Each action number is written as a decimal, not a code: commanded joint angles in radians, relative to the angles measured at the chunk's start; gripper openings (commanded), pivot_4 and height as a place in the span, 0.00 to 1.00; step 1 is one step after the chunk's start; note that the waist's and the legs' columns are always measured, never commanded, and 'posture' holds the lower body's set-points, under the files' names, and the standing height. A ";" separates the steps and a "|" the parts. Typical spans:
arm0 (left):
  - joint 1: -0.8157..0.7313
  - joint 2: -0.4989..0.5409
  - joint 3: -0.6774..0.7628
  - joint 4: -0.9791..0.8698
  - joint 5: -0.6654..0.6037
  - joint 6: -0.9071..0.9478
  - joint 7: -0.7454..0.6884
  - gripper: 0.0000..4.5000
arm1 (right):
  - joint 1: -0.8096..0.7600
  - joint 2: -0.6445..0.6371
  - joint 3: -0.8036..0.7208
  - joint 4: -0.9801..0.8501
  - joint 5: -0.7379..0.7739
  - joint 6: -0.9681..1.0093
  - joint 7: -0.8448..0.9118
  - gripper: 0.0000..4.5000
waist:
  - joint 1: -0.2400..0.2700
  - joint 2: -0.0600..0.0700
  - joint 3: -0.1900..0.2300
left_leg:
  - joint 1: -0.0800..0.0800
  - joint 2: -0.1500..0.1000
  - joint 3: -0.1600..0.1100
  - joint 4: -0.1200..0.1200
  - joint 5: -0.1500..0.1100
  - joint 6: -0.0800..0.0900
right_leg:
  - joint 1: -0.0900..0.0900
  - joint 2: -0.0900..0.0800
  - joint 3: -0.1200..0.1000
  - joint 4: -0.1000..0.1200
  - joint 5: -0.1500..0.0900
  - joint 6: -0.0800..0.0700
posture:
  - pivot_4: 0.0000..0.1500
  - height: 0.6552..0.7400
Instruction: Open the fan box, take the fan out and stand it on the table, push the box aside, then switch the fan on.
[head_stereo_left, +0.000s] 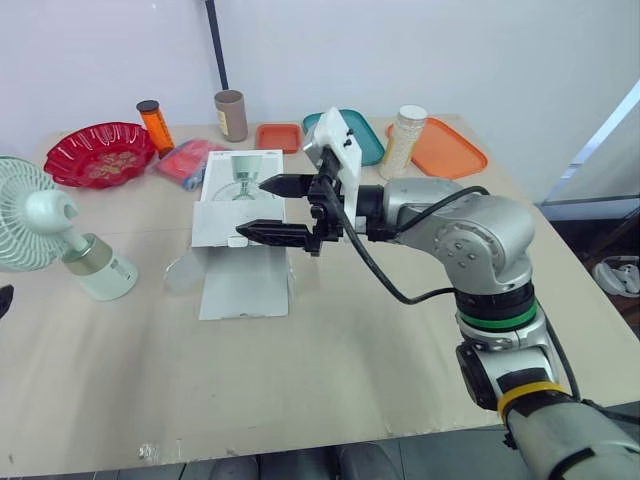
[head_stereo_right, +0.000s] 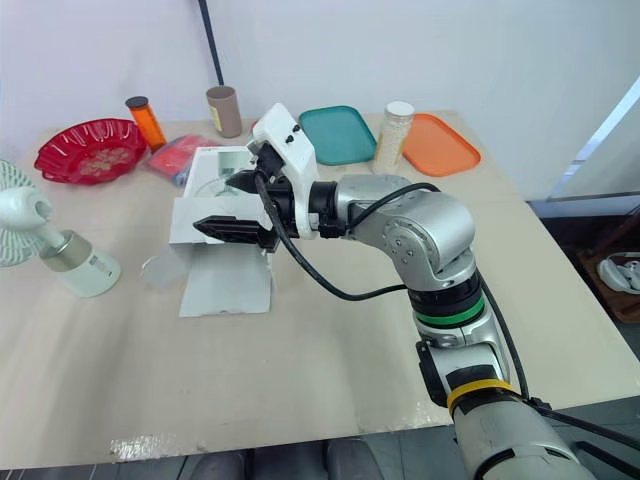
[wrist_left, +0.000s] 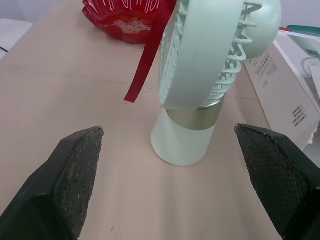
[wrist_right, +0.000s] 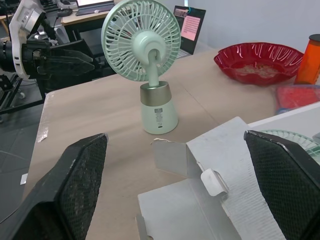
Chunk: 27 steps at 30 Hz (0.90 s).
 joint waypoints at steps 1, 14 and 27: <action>0.120 0.059 0.088 0.021 0.032 -0.028 -0.209 0.99 | 0.011 -0.018 -0.021 -0.056 0.017 -0.006 0.008 1.00 | 0.000 0.001 0.001 | 0.000 0.000 0.001 -0.001 0.000 0.000 | 0.000 -0.001 0.000 -0.001 0.000 0.000 | 1.00 1.00; 0.221 0.136 -0.030 -0.302 0.071 -0.122 -0.529 0.99 | 0.195 -0.094 0.020 -0.251 -0.032 -0.003 -0.070 1.00 | 0.002 0.002 0.002 | 0.001 0.003 0.003 -0.002 0.000 -0.001 | -0.001 0.002 0.002 -0.002 0.001 -0.002 | 1.00 1.00; 0.018 0.111 -0.162 -0.338 0.043 -0.114 -0.402 0.99 | 0.273 -0.102 0.069 -0.260 -0.122 0.007 -0.193 1.00 | 0.002 0.002 0.002 | 0.001 0.005 0.003 -0.002 0.000 0.000 | -0.001 0.006 0.003 -0.003 0.001 -0.003 | 1.00 1.00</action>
